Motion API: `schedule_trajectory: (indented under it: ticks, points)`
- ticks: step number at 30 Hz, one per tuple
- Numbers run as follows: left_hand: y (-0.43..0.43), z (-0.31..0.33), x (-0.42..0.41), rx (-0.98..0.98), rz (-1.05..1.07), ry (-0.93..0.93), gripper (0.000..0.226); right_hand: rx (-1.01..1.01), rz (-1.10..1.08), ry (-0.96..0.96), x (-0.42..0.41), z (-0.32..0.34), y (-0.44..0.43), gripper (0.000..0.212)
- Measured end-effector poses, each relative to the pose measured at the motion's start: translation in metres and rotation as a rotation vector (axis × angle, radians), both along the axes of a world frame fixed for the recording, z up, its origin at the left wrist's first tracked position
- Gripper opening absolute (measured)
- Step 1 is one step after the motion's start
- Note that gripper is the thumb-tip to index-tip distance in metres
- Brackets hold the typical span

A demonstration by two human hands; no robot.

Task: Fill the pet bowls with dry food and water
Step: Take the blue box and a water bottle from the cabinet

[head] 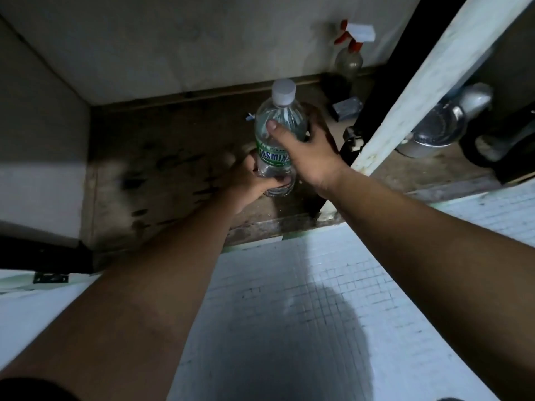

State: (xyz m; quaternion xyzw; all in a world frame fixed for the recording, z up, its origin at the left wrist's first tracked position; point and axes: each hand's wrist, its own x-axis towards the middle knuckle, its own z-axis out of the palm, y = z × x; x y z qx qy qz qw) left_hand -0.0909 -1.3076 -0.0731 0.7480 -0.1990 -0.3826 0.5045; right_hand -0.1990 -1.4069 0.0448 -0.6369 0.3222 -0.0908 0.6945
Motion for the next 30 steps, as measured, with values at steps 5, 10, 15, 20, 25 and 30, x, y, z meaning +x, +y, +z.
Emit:
schedule_trajectory:
  ticks: [5,10,15,20,25,30]
  points:
    - [0.014,0.001,-0.005,0.038,0.007,-0.070,0.095,-0.108,-0.039,-0.041,-0.010,0.006,0.010,0.065]
    - [0.034,0.029,-0.024,-0.001,0.015,-0.035,0.103,-0.150,-0.054,-0.079,-0.030,0.028,0.030,0.068]
    - [0.068,0.081,-0.056,0.021,0.026,0.042,0.101,-0.113,-0.073,-0.070,-0.057,0.077,0.060,0.063]
    - [0.105,0.159,-0.096,0.078,-0.005,0.120,0.099,-0.107,-0.101,-0.019,-0.097,0.140,0.093,0.065]
    - [0.132,0.255,-0.140,0.069,-0.090,0.142,0.074,-0.089,-0.154,-0.018,-0.142,0.229,0.122,0.059]
    - [0.136,0.363,-0.176,0.006,-0.102,0.129,0.069,-0.125,-0.193,-0.024,-0.173,0.323,0.132,0.057]
